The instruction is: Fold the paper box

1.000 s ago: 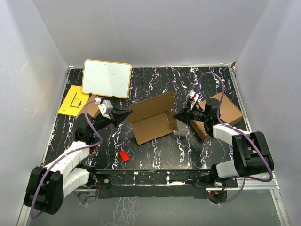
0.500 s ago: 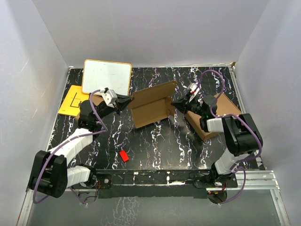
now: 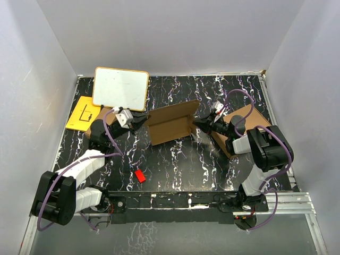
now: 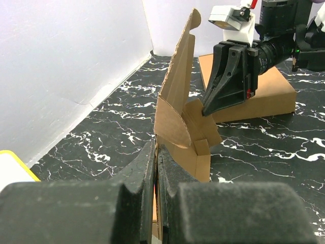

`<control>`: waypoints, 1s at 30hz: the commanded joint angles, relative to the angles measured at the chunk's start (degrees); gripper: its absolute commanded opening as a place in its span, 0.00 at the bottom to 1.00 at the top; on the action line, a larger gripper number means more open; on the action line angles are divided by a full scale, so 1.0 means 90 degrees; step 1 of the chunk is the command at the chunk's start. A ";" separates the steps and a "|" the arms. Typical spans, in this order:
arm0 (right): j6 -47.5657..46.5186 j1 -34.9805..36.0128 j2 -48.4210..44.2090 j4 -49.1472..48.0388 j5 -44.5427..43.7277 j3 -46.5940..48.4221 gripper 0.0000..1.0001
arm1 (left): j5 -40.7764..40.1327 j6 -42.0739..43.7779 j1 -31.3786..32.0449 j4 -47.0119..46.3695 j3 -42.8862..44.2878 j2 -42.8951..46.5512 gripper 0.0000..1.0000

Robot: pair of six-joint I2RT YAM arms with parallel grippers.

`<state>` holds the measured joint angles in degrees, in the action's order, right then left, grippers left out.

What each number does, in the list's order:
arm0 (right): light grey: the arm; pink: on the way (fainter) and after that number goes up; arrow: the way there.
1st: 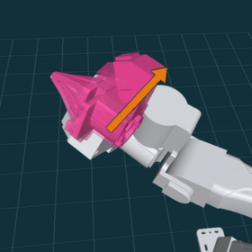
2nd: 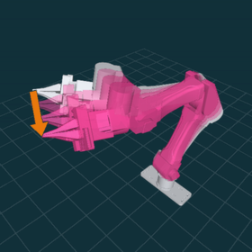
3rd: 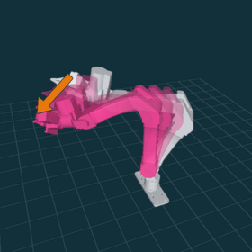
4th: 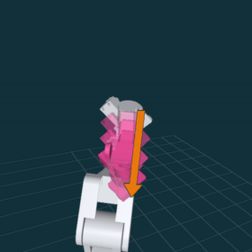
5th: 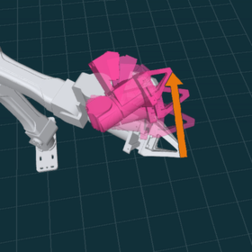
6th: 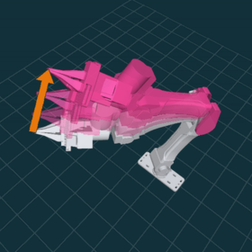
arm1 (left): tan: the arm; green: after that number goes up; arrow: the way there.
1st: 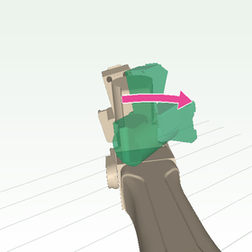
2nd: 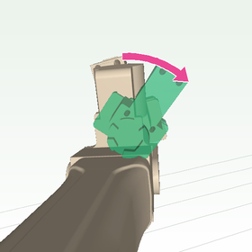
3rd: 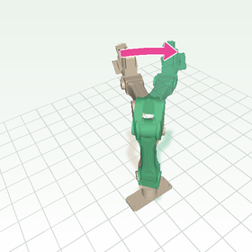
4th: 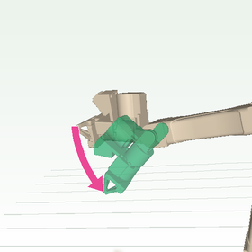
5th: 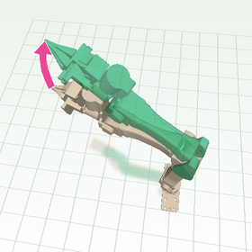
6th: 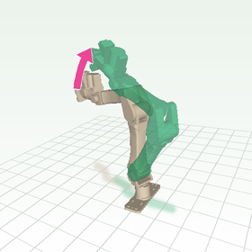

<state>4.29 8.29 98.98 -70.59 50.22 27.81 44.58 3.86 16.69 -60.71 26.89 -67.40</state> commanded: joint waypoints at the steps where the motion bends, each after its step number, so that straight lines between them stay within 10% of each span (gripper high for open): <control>1: -0.0425 0.0065 -0.0387 -0.0591 0.0561 -0.0092 0.13 | 0.0198 0.0199 0.0031 -0.0045 -0.0129 0.0275 0.00; 8: -0.1268 -0.0157 -0.1014 0.1132 0.1222 0.0164 0.21 | 0.0259 0.0228 0.0037 -0.0004 -0.0278 0.0486 0.00; 18: -0.4781 -0.1357 -0.2058 0.6315 0.3045 0.1437 0.65 | 0.0262 0.0333 0.0039 0.0158 -0.0306 0.0679 0.00; 23: -0.2381 -0.1491 -0.1565 0.6038 0.1712 0.2364 0.67 | 0.0280 0.0292 0.0038 0.0111 -0.0293 0.0691 0.00; 30: -0.0880 -0.1302 0.0046 0.5990 0.1094 0.3663 0.44 | 0.0331 0.0134 0.0033 -0.0088 -0.0295 0.0661 0.00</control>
<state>-11.46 -4.69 94.28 -17.08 63.59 56.82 45.98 5.34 16.69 -58.41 24.21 -62.98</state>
